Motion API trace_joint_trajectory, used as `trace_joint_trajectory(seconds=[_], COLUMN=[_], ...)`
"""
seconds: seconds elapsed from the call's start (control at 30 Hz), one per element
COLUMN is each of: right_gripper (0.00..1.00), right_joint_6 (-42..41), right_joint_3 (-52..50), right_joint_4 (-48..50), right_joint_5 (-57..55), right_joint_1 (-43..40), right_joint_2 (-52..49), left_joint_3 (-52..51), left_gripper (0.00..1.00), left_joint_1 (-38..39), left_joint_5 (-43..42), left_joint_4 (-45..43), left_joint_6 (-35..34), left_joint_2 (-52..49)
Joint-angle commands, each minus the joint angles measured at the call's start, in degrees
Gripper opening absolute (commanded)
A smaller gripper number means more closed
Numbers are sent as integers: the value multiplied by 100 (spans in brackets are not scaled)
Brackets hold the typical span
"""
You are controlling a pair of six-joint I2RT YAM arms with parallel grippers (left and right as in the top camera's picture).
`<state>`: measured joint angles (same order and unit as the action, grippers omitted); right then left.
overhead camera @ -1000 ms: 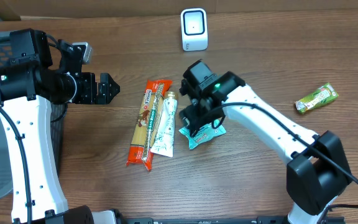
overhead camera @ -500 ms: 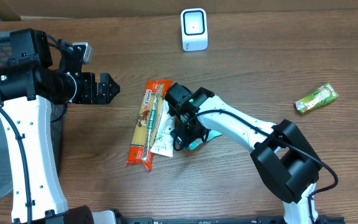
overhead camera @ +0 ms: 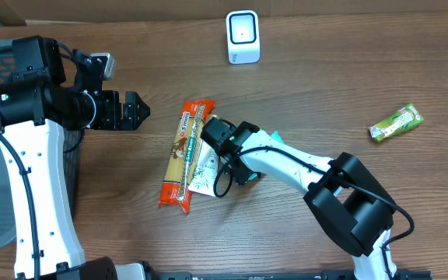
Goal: Scan the item barcode
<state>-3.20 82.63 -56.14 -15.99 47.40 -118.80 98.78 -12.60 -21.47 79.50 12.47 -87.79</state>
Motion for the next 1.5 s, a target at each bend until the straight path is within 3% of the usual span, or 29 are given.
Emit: trace_joint_trajectory(seconds=[0.0,0.1,0.3,0.43,0.67,0.87,1.17,1.23,1.33,1.37,1.47], right_gripper=[69,55,11,4,4,4,4,4,5,12,57], right_joint_6=[-153,-153,-155,-153,-153,-125,-127,-133,-133,-133,-131], right_joint_3=[-348,-363,-361,-361,-52,754,861,861,841,811,741], right_joint_4=[44,70,98,42,-343,-892,-466,-439,-614,-660,-874], right_joint_5=[-437,-437,-433,-433,334,2258,5388,5504,4535,4074,3025], right_joint_1=[-63,-63,-63,-55,-15,-293,-1150,-1300,-1408,-1403,-1364], right_joint_2=[-407,-411,-411,-411,-358,142,1370,1462,1460,1453,1451], left_joint_3=[72,72,72,72,72,72,72,72,72,72,72], left_gripper=[100,100,99,100,99,100,99,99,100,100,100], left_joint_1=[26,26,26,26,26,26,26,26,26,26,26], left_joint_5=[-59,-57,-59,-57,-59,-57,-57,-59,-59,-59,-59], left_joint_4=[-7,-9,-7,-7,-7,-9,-9,-7,-7,-9,-9], left_joint_6=[127,127,127,127,127,127,127,127,127,127,127], left_joint_2=[-7,-7,-7,-7,-7,-7,-7,-7,-7,-7,-7])
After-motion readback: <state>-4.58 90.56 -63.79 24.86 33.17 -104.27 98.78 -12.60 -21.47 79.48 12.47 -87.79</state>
